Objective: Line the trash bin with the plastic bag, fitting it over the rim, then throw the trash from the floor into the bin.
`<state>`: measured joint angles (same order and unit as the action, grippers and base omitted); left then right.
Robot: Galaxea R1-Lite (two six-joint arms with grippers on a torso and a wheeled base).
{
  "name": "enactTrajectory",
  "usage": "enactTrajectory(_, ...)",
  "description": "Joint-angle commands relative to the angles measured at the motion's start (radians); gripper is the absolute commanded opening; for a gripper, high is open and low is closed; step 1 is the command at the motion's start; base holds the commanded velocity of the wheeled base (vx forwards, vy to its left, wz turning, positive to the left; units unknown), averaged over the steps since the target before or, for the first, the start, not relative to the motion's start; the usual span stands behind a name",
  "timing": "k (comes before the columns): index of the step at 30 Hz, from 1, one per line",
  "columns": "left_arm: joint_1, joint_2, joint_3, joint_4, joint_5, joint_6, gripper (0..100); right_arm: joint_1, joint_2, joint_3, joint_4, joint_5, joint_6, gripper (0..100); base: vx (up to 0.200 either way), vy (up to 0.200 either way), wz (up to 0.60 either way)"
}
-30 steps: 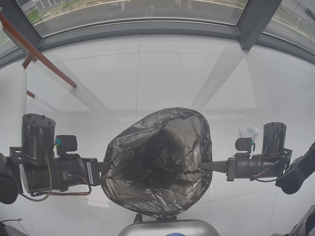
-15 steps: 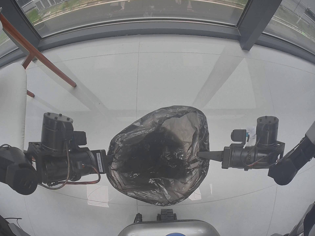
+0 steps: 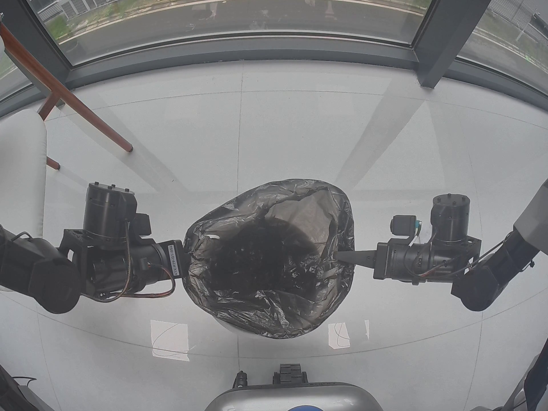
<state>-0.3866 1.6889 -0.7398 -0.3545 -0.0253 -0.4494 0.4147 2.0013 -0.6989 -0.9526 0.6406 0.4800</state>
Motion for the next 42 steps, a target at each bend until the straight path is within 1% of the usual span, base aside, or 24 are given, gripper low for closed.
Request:
enactTrajectory(1,0.008,0.055,-0.033,0.0,0.001,0.0,0,-0.001,0.051,-0.037,-0.002,0.001,0.0,0,0.0,0.0,0.0)
enactTrajectory(4,0.031,0.086,-0.062,0.0,-0.001,0.0,0,-0.007,0.074,-0.063,0.0,0.001,0.002,0,0.0,0.0,0.0)
enactTrajectory(9,0.04,0.115,-0.087,0.002,0.001,0.001,0,-0.02,0.102,-0.085,0.0,0.001,0.0,0,0.0,0.0,0.0)
enactTrajectory(10,0.069,0.132,-0.105,0.002,-0.004,0.003,0,-0.031,0.123,-0.106,0.0,0.002,0.002,0,0.0,0.0,0.0)
enactTrajectory(12,0.072,0.144,-0.116,0.002,-0.004,0.012,0,-0.037,0.132,-0.119,0.003,0.014,0.002,0,0.0,0.0,0.0)
enactTrajectory(14,0.075,0.163,-0.125,0.0,-0.004,0.028,0,-0.051,0.14,-0.132,0.006,0.042,0.003,0,0.0,0.0,0.0)
enactTrajectory(16,0.078,0.164,-0.128,0.0,-0.004,0.029,0,-0.056,0.142,-0.136,0.008,0.047,0.003,0,0.0,0.0,0.0)
enactTrajectory(17,0.097,0.167,-0.144,0.002,-0.005,0.032,0,-0.07,0.159,-0.155,0.008,0.053,0.005,0,0.0,0.0,0.0)
enactTrajectory(21,0.118,0.202,-0.158,0.002,-0.005,0.034,0,-0.071,0.188,-0.175,0.009,0.057,0.005,0,0.0,0.0,0.0)
enactTrajectory(27,0.121,0.225,-0.156,0.002,-0.004,0.034,0,-0.082,0.22,-0.175,0.009,0.077,0.005,0,0.0,0.0,0.0)
enactTrajectory(36,0.11,0.235,-0.13,0.008,-0.005,0.035,0,-0.093,0.229,-0.142,0.008,0.083,0.002,0,0.0,0.0,0.0)
enactTrajectory(39,0.094,0.235,-0.115,0.009,-0.007,0.035,0,-0.094,0.218,-0.114,0.006,0.114,0.002,0,0.0,0.0,0.0)
enactTrajectory(42,0.077,0.229,-0.096,0.009,-0.007,0.034,0,-0.089,0.217,-0.096,0.0,0.117,-0.004,0,0.0,0.0,0.0)
